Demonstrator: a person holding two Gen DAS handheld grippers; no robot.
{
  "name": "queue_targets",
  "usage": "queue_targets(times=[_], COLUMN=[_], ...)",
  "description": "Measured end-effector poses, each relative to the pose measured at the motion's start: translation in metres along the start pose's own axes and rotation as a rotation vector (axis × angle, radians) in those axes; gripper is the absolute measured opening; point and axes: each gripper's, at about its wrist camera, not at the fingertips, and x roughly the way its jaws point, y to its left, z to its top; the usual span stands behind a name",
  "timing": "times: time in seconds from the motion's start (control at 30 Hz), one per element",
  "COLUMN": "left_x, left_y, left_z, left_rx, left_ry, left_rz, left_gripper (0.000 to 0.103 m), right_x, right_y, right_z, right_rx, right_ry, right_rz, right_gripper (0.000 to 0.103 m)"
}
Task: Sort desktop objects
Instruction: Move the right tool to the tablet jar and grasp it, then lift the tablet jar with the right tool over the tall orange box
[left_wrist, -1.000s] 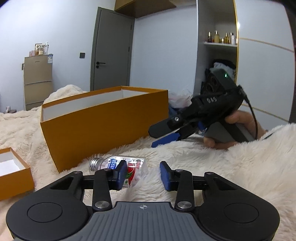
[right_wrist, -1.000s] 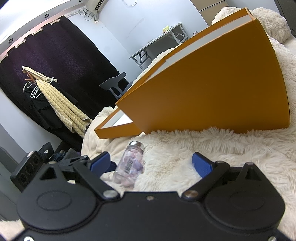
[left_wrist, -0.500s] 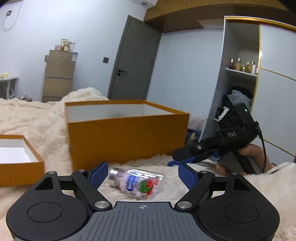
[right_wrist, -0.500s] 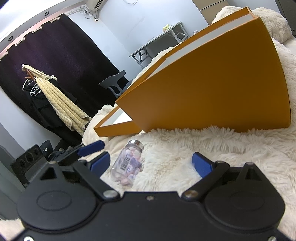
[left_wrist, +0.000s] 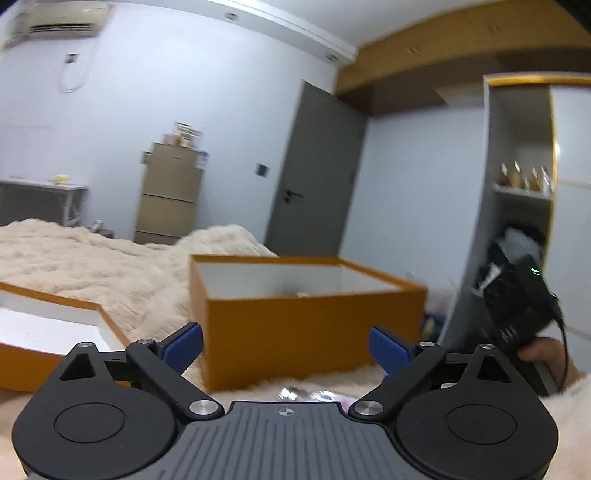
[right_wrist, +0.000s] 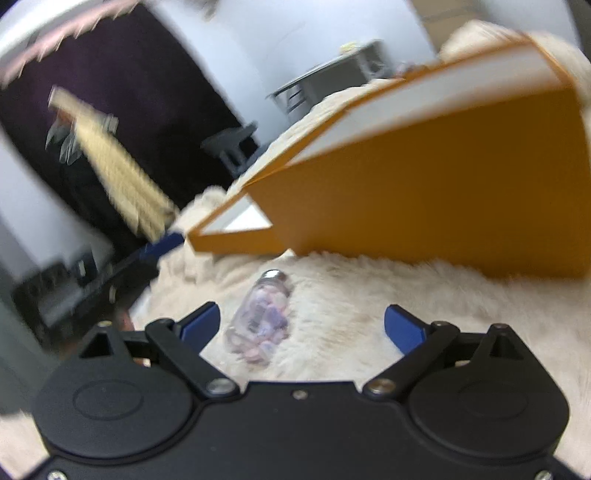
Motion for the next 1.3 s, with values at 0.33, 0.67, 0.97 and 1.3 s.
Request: queue_targets(times=[0.33,0.67,0.97,1.3], left_x=[-0.004,-0.006,0.006,0.011], left_y=[0.013,0.023,0.031,0.035], left_z=[0.009,0.008,-0.004,-0.01], left_rx=[-0.033,-0.034,-0.019,-0.026], left_ry=[-0.036,-0.033,0.022,0.066], left_rz=[0.051,0.062,0.054,0.048], left_gripper=[0.099,0.1,0.102,0.103], right_x=[0.058,0.086,0.064,0.013], right_y=[0.074,0.055,0.051,0.055], right_z=[0.035,0.016,0.025,0.124], right_rx=[-0.23,-0.242,-0.235,-0.223], right_ry=[0.198,0.318,0.238,0.061], right_rz=[-0.028,-0.107,-0.06,-0.032], right_gripper=[0.065,0.054,0.04,0.04])
